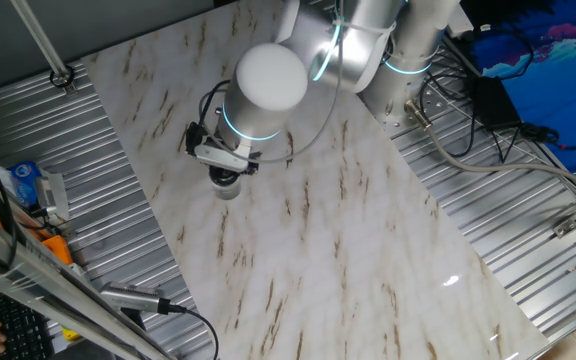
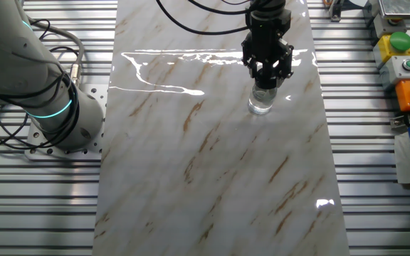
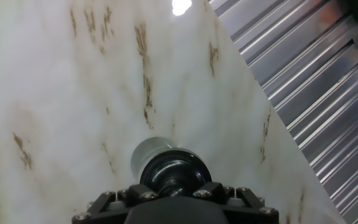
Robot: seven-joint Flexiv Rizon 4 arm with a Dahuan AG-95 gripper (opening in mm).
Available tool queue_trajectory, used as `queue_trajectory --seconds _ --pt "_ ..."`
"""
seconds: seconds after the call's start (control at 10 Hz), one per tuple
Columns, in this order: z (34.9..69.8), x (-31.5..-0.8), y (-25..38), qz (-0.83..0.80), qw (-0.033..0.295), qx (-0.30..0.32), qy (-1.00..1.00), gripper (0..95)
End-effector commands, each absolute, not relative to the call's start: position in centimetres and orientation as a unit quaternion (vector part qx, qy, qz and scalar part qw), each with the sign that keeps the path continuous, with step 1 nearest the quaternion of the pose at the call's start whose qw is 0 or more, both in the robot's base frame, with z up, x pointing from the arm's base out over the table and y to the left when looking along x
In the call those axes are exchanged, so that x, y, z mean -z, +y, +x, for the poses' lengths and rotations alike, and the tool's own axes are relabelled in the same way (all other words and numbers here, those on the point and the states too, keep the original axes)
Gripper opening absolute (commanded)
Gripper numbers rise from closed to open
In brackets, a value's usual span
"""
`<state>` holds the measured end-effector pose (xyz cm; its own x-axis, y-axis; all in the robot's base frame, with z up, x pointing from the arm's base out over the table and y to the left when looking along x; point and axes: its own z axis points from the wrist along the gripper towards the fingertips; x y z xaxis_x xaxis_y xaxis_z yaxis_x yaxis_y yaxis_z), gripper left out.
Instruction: Unscrew the lid from the jar
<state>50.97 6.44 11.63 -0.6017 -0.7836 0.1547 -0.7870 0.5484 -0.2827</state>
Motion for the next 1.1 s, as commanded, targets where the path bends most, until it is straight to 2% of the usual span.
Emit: queue_trajectory --seconds 0.1,0.6,0.7,0.8,0.9,1.1 --pt "50.92 -11.61 6.51 0.446 0.007 -0.162 -0.880 0.0" --pt "50.98 -11.43 6.72 0.444 0.007 -0.163 -0.881 0.0" --pt "51.01 -11.40 6.76 0.445 0.007 -0.162 -0.881 38.0" --pt "51.02 -11.38 6.78 0.446 0.007 -0.162 -0.880 38.0" --pt "51.05 -11.35 6.82 0.448 0.007 -0.162 -0.879 57.0" --pt "51.18 -11.24 6.96 0.450 0.007 -0.160 -0.878 57.0"
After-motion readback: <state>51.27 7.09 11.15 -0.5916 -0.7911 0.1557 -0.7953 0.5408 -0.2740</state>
